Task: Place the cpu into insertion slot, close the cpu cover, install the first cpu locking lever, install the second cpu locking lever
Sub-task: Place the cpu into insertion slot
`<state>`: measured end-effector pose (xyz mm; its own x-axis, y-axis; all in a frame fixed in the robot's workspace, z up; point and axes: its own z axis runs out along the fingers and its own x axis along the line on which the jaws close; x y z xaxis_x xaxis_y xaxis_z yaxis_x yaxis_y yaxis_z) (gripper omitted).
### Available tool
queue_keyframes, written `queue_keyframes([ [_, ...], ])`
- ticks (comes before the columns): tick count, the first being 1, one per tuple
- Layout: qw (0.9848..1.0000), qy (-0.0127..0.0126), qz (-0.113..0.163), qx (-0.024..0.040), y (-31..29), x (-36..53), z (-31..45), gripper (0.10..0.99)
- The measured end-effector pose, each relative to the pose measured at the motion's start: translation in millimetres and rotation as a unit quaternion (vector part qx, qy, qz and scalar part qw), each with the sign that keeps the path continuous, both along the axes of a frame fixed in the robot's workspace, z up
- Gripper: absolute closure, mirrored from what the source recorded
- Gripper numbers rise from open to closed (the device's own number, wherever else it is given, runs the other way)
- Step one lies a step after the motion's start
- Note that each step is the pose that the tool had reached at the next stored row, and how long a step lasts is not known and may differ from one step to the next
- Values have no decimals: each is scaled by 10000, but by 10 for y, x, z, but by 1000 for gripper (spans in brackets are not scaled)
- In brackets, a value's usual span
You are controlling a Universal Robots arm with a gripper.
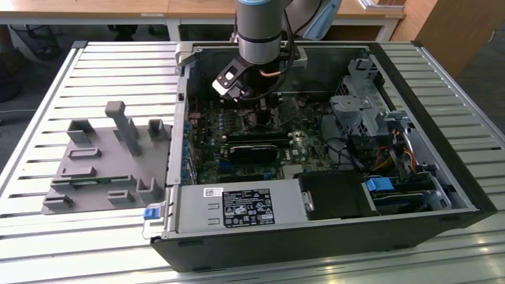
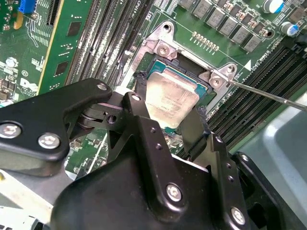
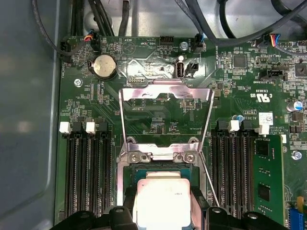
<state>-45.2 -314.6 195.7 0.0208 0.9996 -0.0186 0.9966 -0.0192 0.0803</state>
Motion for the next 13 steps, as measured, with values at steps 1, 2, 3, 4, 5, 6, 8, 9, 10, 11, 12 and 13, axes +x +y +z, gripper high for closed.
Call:
queue_keyframes([
  [1, 10000, 0, 0, -1, 0, 0, -4, 557],
  [2, 10000, 0, 0, -1, -1, 0, -5, 557],
  [3, 10000, 1, 0, -1, -1, 0, -5, 557],
  [4, 10000, 1, 0, -1, 0, 0, -6, 557],
  [5, 10000, 1, 0, -1, 0, 0, -6, 557],
  [6, 10000, 0, 0, 0, 0, 0, -7, 557],
  [8, 10000, 0, 0, 0, 0, 0, -7, 557],
  [9, 10000, 0, 0, 0, 0, 0, -7, 557],
  [10, 10000, 0, 0, 0, 0, 0, -8, 557],
  [11, 10000, 0, 0, 0, 0, 0, -8, 557],
  [12, 10000, 0, 0, 0, 0, 0, -8, 545],
  [13, 10000, 0, 0, 0, 0, 0, -8, 545],
])
